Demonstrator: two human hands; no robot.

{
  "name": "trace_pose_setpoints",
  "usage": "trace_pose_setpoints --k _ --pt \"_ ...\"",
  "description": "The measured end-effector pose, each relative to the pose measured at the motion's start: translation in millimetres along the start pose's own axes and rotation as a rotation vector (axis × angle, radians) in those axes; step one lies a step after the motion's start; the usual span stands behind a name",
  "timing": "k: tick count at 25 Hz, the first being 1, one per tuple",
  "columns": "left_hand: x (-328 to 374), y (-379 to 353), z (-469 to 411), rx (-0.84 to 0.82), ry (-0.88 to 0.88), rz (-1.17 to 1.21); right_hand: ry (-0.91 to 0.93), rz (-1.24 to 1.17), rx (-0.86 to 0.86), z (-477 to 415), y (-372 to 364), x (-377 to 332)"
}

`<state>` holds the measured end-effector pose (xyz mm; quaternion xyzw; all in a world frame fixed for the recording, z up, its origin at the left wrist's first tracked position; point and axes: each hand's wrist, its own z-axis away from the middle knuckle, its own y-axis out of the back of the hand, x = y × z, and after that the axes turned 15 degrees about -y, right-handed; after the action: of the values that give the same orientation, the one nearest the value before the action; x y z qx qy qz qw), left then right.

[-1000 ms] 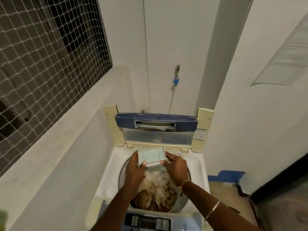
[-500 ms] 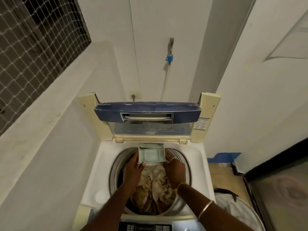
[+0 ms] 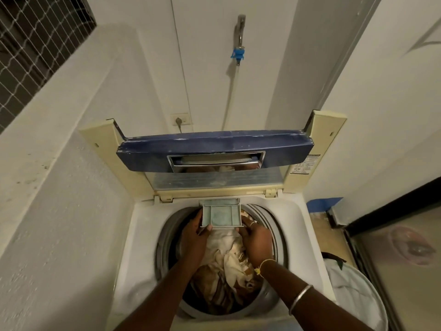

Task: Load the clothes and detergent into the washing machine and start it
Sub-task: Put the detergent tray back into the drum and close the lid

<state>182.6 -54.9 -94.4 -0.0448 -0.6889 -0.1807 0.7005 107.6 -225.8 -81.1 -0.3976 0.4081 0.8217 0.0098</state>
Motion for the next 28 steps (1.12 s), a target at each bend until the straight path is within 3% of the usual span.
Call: trace_pose_setpoints --k 3,28 --pt "-9.5 3.2 -1.2 0.004 0.003 0.003 -0.048 0.040 0.027 -1.7 -7.3 -0.2" --pt "-13.2 1.8 -10.2 0.052 0.030 0.002 0.129 0.026 0.071 -6.0 -8.2 -8.2"
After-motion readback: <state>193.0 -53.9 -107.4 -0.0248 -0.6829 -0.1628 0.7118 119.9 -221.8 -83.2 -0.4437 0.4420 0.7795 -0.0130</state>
